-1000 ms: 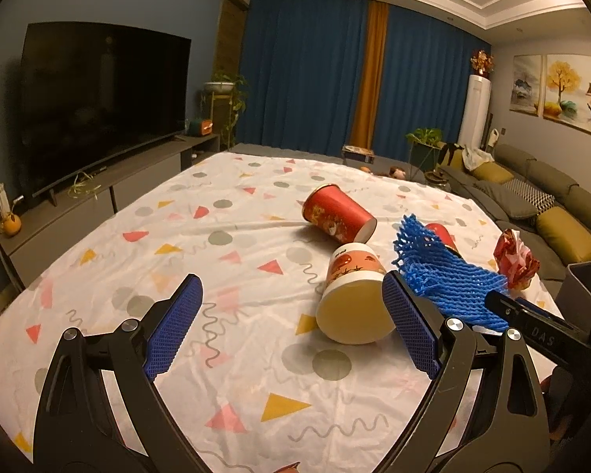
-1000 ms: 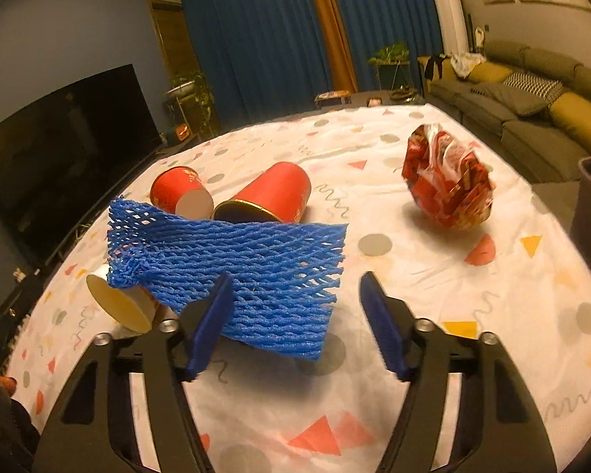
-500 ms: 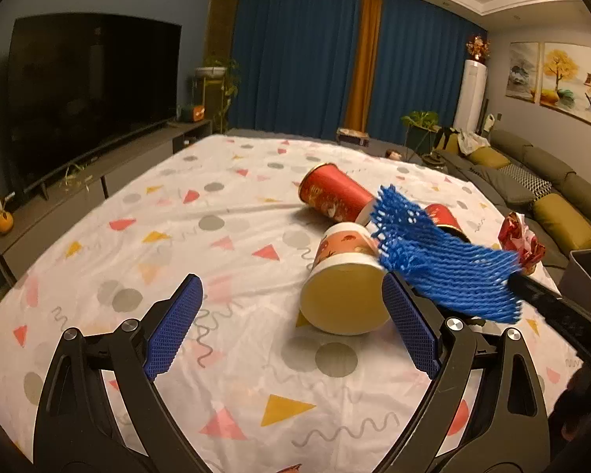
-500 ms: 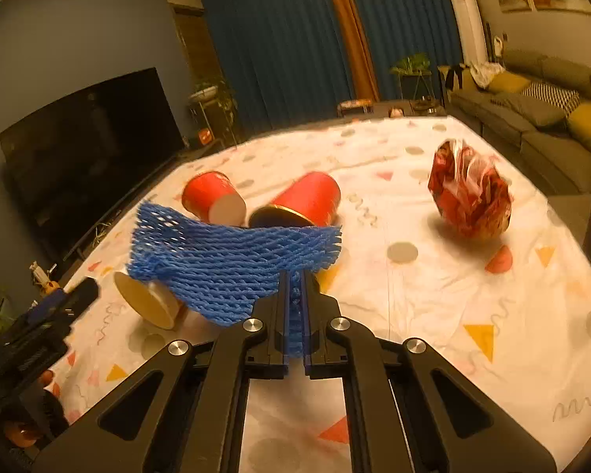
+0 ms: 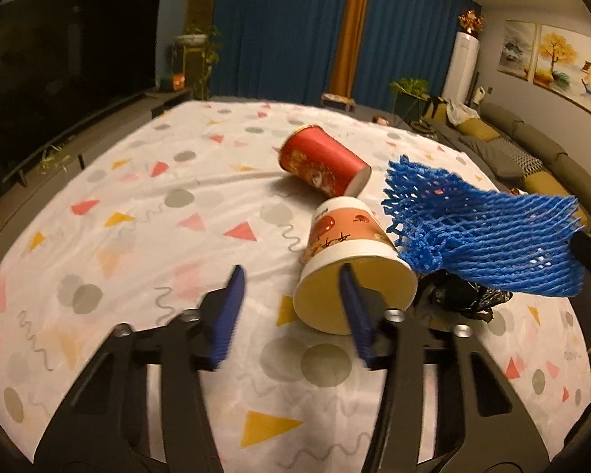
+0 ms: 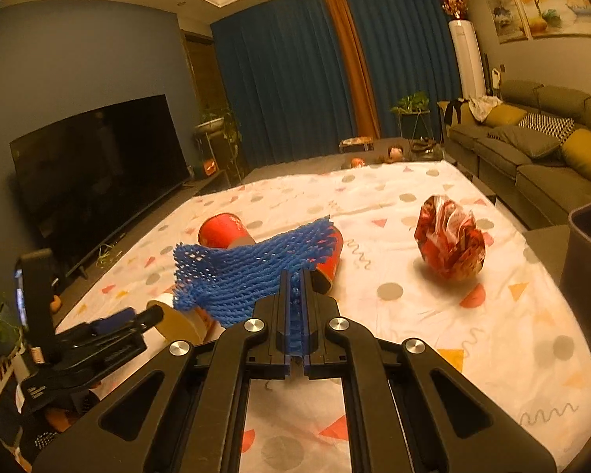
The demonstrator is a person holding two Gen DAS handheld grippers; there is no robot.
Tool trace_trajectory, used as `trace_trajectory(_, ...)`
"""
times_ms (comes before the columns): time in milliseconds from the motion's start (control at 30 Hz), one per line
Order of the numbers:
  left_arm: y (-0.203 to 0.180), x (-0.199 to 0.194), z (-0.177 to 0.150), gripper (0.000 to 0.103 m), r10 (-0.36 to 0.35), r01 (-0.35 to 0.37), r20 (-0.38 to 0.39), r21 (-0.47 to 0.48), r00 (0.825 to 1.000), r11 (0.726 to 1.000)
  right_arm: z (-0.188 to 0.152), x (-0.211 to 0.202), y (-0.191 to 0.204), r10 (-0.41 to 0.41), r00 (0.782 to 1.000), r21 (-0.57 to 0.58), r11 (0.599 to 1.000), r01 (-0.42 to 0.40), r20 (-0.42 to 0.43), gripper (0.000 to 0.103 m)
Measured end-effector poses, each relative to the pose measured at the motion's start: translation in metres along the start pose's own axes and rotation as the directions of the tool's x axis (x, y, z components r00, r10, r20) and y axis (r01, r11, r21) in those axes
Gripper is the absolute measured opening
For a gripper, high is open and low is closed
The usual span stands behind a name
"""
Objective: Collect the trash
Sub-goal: 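Grasp the blue foam net with the right gripper while the left grasps another white paper cup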
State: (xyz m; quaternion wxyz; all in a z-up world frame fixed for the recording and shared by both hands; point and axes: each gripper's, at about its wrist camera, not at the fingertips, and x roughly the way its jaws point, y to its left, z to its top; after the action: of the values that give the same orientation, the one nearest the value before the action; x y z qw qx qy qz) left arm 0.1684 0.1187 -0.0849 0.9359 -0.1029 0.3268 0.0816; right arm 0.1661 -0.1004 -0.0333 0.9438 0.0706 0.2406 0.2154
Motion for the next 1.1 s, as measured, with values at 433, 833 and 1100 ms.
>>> trace_trajectory(433,0.006,0.017,0.001,0.002,-0.068,0.065,-0.051,-0.053,0.996,0.996,0.007,-0.024,0.008,0.004,0.999,-0.027,1.000,-0.002,0.052,0.005)
trace_trajectory(833,0.008,-0.014,0.002,0.002,-0.031,0.032,0.034,-0.045,0.999,0.998,0.018,-0.052,0.002,-0.026,0.993,-0.032,0.999,0.030,0.112,0.004)
trace_trajectory(1100,-0.004,-0.036,0.005,0.002,-0.054,0.056,0.081,-0.024,0.995,0.998,0.023,-0.073,-0.006,-0.049,0.986,-0.025,0.998,0.053,0.157,0.004)
